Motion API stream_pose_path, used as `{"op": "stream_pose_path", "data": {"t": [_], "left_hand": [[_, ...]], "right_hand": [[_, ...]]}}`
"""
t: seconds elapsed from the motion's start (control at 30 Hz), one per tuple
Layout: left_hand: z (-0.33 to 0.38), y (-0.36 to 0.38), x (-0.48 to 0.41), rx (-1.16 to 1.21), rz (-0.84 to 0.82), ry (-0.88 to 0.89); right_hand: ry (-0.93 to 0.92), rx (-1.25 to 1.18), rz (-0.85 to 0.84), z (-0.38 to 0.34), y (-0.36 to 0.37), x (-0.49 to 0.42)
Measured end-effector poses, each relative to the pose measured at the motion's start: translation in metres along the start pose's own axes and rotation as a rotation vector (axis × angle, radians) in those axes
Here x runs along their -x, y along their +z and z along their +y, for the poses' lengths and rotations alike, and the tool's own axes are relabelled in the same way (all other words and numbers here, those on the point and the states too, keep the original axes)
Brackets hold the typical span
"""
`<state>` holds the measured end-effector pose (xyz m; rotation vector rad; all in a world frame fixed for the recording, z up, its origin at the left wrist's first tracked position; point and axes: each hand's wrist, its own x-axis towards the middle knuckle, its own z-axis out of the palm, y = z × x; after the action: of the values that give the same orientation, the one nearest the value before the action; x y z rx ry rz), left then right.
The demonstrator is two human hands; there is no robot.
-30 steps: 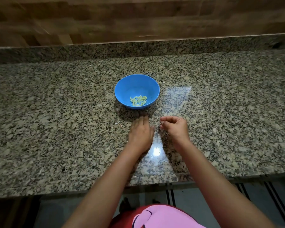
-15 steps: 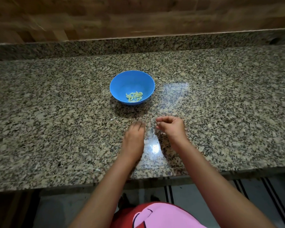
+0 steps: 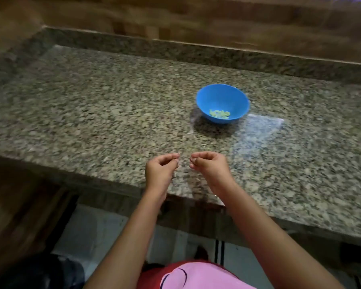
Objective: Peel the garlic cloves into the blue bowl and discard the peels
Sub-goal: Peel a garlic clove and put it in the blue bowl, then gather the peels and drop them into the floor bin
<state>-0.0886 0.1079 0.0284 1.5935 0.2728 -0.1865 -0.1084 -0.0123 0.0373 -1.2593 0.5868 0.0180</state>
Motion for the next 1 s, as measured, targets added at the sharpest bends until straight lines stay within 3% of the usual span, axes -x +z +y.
{"op": "stream_pose_path", "data": {"t": [0.07,0.17,0.4,0.6,0.83,0.9,1.0], "left_hand": [[0.001,-0.039,0.008,0.349,0.094,-0.121],[-0.005,-0.118,0.023,0.599,0.259,-0.142],[-0.055,-0.328,0.071,0.858,0.639,-0.208],[-0.116,-0.461,0.100,0.989,0.943,-0.280],[-0.172,-0.538,0.104,1.165,1.106,-0.317],[-0.190,-0.548,0.098,1.217,1.114,-0.360],[-0.228,-0.562,0.081,1.351,1.096,-0.430]], "right_hand": [[0.044,0.014,-0.105,0.013,0.040,0.010],[0.120,0.124,-0.294,0.043,0.116,0.030],[0.218,0.311,-0.622,0.138,0.296,0.106],[0.373,0.437,-0.763,0.218,0.414,0.163],[0.432,0.704,-0.824,0.310,0.497,0.175],[0.366,0.787,-0.801,0.336,0.508,0.173],[0.147,0.958,-0.897,0.380,0.519,0.170]]}}
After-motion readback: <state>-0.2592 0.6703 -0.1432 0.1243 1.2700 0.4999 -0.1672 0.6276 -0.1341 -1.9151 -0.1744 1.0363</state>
